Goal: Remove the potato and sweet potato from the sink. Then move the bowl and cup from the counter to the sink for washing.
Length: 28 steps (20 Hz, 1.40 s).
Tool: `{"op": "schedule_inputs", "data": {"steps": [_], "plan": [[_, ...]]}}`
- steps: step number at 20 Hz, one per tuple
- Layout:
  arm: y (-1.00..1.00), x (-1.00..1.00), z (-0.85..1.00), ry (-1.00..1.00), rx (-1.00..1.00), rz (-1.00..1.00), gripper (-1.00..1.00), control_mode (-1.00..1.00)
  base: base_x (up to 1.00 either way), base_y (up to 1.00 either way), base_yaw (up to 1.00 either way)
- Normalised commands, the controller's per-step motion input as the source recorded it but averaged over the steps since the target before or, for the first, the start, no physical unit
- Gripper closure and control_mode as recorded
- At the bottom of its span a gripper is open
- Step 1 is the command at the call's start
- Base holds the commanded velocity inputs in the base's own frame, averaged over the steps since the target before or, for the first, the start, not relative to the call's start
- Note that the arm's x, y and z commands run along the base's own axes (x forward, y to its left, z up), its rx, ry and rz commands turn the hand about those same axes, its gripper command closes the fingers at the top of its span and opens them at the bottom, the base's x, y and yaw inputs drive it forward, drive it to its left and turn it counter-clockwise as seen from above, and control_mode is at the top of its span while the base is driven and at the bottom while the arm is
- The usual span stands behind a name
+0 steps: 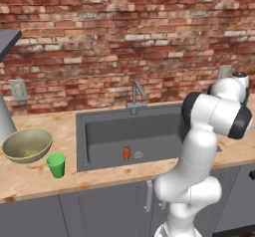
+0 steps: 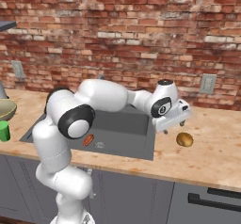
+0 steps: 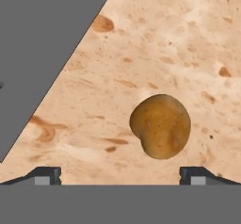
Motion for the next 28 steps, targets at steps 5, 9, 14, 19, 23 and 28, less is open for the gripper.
{"op": "schedule_inputs", "data": {"steps": [5, 9, 14, 19, 23, 28], "plan": [[0.27, -0.21, 0.24, 0.22, 0.00, 0.00, -1.00, -1.00, 0.00, 0.00, 0.00], [0.32, -0.22, 0.21, 0.19, 0.00, -0.02, -1.00, -1.00, 0.00, 0.00, 0.00], [0.34, -0.22, 0.22, 0.12, 0.00, -0.04, -1.00, -1.00, 0.00, 0.00, 0.00], [0.34, -0.26, 0.21, 0.02, 0.00, -0.04, -1.00, -1.00, 0.00, 0.00, 0.00], [0.35, -0.25, 0.16, 0.00, 0.00, -0.04, -1.00, -1.00, 0.00, 0.00, 0.00], [0.39, -0.21, 0.09, 0.00, 0.00, -0.02, -1.00, -1.00, 0.00, 0.00, 0.00]]}}
